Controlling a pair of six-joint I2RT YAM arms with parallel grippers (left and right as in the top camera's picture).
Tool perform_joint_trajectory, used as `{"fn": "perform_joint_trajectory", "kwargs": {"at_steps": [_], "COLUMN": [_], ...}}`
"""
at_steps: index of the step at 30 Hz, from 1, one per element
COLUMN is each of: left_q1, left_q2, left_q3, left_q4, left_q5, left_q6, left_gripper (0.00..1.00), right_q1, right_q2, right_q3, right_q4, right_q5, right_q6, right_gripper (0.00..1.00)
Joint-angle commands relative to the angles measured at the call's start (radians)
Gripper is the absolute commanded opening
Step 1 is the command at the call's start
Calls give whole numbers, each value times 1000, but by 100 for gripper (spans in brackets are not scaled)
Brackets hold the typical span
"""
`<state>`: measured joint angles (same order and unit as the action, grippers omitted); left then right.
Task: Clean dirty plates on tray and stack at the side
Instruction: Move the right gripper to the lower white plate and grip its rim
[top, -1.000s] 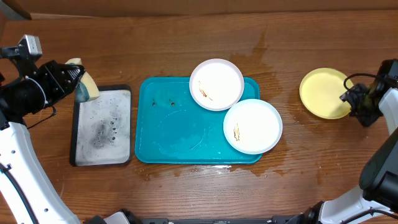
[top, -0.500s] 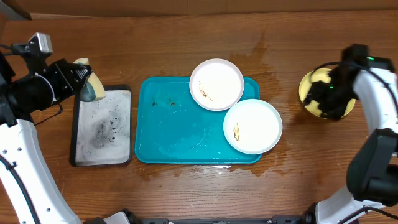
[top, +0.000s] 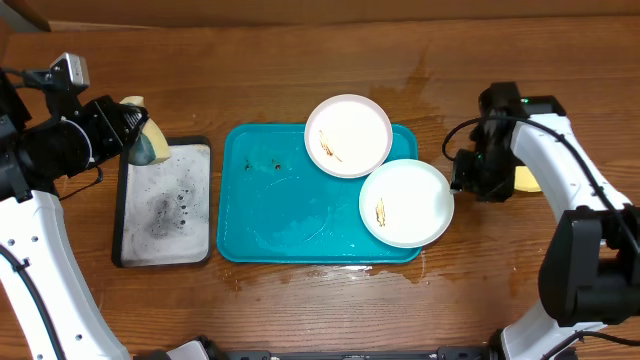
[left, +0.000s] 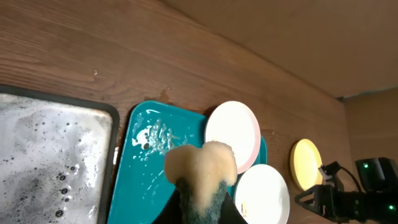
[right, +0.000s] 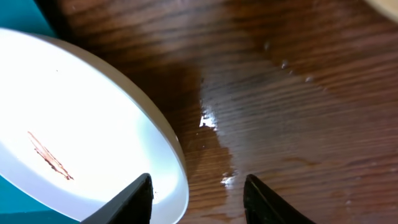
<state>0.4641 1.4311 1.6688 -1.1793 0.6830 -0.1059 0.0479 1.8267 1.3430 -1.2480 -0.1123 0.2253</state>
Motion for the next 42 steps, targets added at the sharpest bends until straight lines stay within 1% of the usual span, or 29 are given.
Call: {"fn": "perform_joint_trajectory", "kwargs": {"at_steps": [1,2,5,10,13,15,18,20,22,24,30,32,38,42], "left_q1": [-5,-5,-5,-7,-7,-7,-7,-7,-7,-7,-7,-7,-7,-7], "left_q2": [2,2,3,7,26,49,92,116,138,144,143,143,143,143], "left_q3": [21,21,21,15,8,8,8,8,8,8,8,8,8,8], "left_q4": [2,2,2,7,9,1,-24,-40,-51,-55,-56,-58,-58,-59], "left_q5": [-14,-17,-78,-294,-381,-377,-375,-368,-328,-293,-285,-285,-264,-263], "left_q6": [6,10,43,136,158,186,190,190,203,223,222,222,222,222], "left_gripper": [4,4,4,4,4,4,4,4,4,4,4,4,4,4], "right_q1": [30,36,44,43,44,43,44,44,44,44,60,85,225,342], "right_q2": [1,1,1,1,1,1,1,1,1,1,1,1,1,1], "right_q3": [-29,-36,-74,-148,-152,-152,-152,-152,-152,-152,-152,-152,-152,-152], "right_q4": [8,10,41,142,148,148,148,148,142,131,101,85,61,118], "right_q5": [4,4,19,14,11,-3,-37,-50,-52,-71,-180,-189,-189,-189], "right_q6": [18,19,42,40,40,40,40,40,41,41,42,80,163,232], "right_gripper": [43,40,39,39,32,28,24,19,10,6,5,6,6,7]}}
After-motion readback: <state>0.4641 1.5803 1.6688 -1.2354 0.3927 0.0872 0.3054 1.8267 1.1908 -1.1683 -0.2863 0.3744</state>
